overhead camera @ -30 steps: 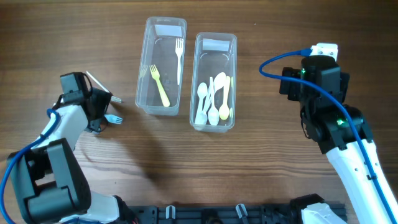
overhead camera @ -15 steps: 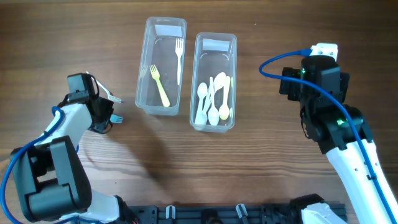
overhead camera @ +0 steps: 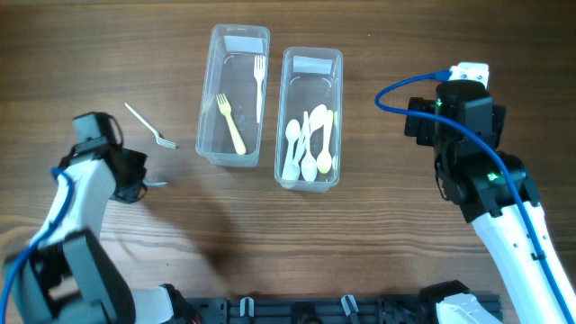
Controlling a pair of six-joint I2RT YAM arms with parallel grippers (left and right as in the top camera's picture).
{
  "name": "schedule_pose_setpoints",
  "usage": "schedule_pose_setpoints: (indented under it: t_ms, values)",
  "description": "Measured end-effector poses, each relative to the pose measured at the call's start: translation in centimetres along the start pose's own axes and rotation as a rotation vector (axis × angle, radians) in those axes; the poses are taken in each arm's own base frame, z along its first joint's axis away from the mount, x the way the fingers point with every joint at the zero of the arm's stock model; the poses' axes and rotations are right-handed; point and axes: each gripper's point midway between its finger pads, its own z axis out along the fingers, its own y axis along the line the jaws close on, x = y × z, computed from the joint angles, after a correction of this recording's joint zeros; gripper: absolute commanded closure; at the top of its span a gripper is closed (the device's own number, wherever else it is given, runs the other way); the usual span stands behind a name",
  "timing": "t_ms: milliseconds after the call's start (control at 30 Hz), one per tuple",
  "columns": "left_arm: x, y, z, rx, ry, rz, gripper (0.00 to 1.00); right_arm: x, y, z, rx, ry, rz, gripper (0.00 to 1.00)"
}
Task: Pack container
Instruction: 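Carry the light-blue fork into the left container and release it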
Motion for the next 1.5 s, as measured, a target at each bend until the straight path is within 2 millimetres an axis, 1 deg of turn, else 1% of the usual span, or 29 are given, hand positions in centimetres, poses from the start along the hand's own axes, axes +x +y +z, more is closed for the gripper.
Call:
schedule_pose_setpoints:
  t_ms: [67,133,167,233,267,300,333,400,500,533,567,600,633,700,767,833,867,900,933,967,1000,1033,1133,1233,1333,1367,1400,1433,1500]
  values:
    - [-1.1,-0.2,-2.1,0.051,-0.045,0.017,0.96,0.0,0.0,0.0,0.0,0.0,0.0,0.0]
    - [-2.2,-1.0,-5.3,0.136,-0.117,0.05,0.96,0.0,0.0,0.0,0.0,0.0,0.0,0.0]
    - [-2.4,-1.3,-6.6,0.175,-0.143,0.064,0.96,0.0,0.0,0.0,0.0,0.0,0.0,0.0]
    - [-2.2,-2.3,-9.4,0.273,-0.172,0.111,0.96,0.0,0.0,0.0,0.0,0.0,0.0,0.0]
    - [-1.9,-3.4,-11.1,0.358,-0.18,0.164,0.96,0.0,0.0,0.0,0.0,0.0,0.0,0.0]
    - [-1.5,-4.4,-12.3,0.429,-0.186,0.222,0.96,0.0,0.0,0.0,0.0,0.0,0.0,0.0]
    - [-0.9,-5.6,-13.5,0.503,-0.191,0.283,0.96,0.0,0.0,0.0,0.0,0.0,0.0,0.0]
    - [0.9,-8.1,-16.1,0.664,-0.187,0.448,0.96,0.0,0.0,0.0,0.0,0.0,0.0,0.0]
    - [3.5,-10.2,-17.8,0.795,-0.182,0.652,0.96,0.0,0.0,0.0,0.0,0.0,0.0,0.0]
    - [4.8,-10.9,-18.3,0.839,-0.178,0.742,0.96,0.0,0.0,0.0,0.0,0.0,0.0,0.0]
    - [5.6,-11.3,-18.7,0.867,-0.181,0.8,0.96,0.0,0.0,0.0,0.0,0.0,0.0,0.0]
    - [7.3,-12.0,-19.4,0.916,-0.194,0.925,0.96,0.0,0.0,0.0,0.0,0.0,0.0,0.0]
    - [8.4,-12.4,-19.8,0.946,-0.205,1.006,0.96,0.0,0.0,0.0,0.0,0.0,0.0,0.0]
    - [10.1,-13.4,-20.3,0.998,-0.242,1.148,0.96,0.0,0.0,0.0,0.0,0.0,0.0,0.0]
    - [11.6,-14.3,-20.5,1.038,-0.271,1.259,0.96,0.0,0.0,0.0,0.0,0.0,0.0,0.0]
    - [12.3,-15.0,-20.2,1.055,-0.287,1.315,0.96,0.0,0.0,0.0,0.0,0.0,0.0,0.0]
    - [12.5,-15.4,-19.9,1.06,-0.292,1.335,0.96,0.0,0.0,0.0,0.0,0.0,0.0,0.0]
    - [12.8,-15.8,-18.6,1.047,-0.271,1.355,0.95,0.0,0.0,0.0,0.0,0.0,0.0,0.0]
    - [12.9,-16.0,-17.8,1.038,-0.259,1.362,0.87,0.0,0.0,0.0,0.0,0.0,0.0,0.0]
    - [12.9,-16.3,-17.3,1.033,-0.253,1.366,0.5,0.0,0.0,0.0,0.0,0.0,0.0,0.0]
    - [12.9,-16.5,-16.0,1.017,-0.228,1.367,0.0,0.0,0.0,0.0,0.0,0.0,0.0,0.0]
    - [13.1,-16.5,-14.5,0.994,-0.193,1.372,0.0,0.0,0.0,0.0,0.0,0.001,0.0,0.0]
    - [13.5,-16.4,-12.0,0.953,-0.126,1.367,0.0,0.0,0.0,0.0,0.0,0.001,0.0,0.0]
    - [13.5,-16.6,-11.9,0.959,-0.132,1.368,0.0,0.0,0.0,0.0,0.0,0.001,0.0,0.0]
    - [13.1,-17.3,-13.2,0.997,-0.166,1.341,0.0,0.0,0.0,0.0,0.0,0.001,0.0,0.0]
    - [12.6,-17.5,-14.0,1.002,-0.179,1.293,0.0,0.0,0.0,0.0,0.0,0.001,-0.001,0.0]
    - [11.6,-17.5,-14.7,0.989,-0.188,1.208,0.0,0.0,0.0,0.0,0.0,0.001,0.0,0.0]
    - [10.1,-17.2,-15.2,0.952,-0.197,1.102,0.0,0.0,0.0,0.0,0.0,0.001,0.0,0.0]
    - [6.5,-15.6,-15.4,0.835,-0.23,0.859,0.0,0.0,0.0,0.0,0.0,0.002,-0.001,0.0]
